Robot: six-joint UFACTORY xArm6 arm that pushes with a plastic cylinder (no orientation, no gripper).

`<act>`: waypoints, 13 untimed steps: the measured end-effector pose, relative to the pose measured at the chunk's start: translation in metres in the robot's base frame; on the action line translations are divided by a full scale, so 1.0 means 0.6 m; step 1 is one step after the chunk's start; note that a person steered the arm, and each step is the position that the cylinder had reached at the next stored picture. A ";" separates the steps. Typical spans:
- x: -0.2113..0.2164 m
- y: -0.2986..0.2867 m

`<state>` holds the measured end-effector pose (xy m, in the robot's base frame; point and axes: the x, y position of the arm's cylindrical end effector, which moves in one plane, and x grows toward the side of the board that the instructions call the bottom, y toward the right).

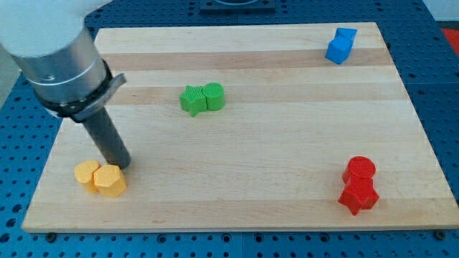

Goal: Slide the yellow hexagon along with the yellow heart to the bottom left

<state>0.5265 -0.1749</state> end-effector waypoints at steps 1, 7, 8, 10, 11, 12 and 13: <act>0.000 0.061; 0.050 0.045; 0.050 0.033; 0.050 0.007; 0.041 0.016; 0.020 0.008; 0.015 -0.014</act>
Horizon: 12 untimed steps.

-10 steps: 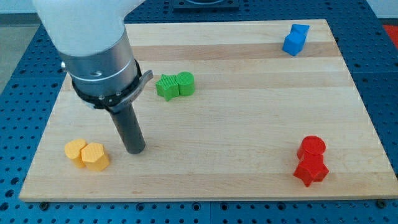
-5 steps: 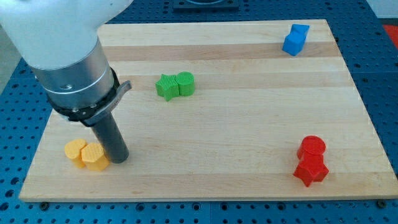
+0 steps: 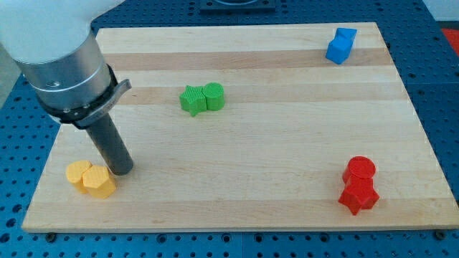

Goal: Slide the yellow hexagon along with the yellow heart to the bottom left

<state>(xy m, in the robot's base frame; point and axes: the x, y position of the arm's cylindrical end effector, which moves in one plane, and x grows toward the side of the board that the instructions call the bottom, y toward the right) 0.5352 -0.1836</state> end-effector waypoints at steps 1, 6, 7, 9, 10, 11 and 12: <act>0.000 -0.031; -0.026 -0.106; -0.017 -0.115; -0.004 -0.115; -0.004 -0.115; -0.003 -0.115; -0.003 -0.115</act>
